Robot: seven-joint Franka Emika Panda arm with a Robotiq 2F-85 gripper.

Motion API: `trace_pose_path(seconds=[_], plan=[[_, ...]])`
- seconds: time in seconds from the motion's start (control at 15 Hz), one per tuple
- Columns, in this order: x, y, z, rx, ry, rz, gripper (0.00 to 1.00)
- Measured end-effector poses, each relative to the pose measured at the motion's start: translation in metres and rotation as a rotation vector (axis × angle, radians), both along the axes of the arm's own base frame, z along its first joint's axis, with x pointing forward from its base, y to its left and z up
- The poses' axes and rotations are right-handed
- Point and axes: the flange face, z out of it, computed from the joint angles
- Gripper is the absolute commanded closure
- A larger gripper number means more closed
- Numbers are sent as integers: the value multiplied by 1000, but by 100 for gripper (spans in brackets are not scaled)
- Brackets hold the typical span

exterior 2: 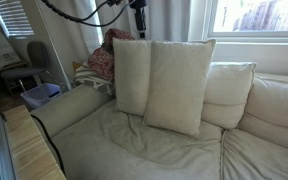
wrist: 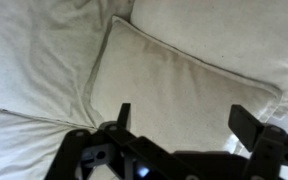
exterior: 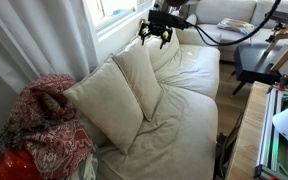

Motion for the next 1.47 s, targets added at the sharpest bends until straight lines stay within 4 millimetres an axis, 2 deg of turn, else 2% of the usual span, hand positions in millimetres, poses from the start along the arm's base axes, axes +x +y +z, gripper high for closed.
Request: trace_pose_path(seconds=[0.2,0.47,1.07,1.47], plan=[[26,-2,-15,28,-28,-47,0],[51,-2,-34,78,-33,-94,0],[61,-4,-38,103,-36,-138,0],[95,-15,-52,182,-60,-238,0]])
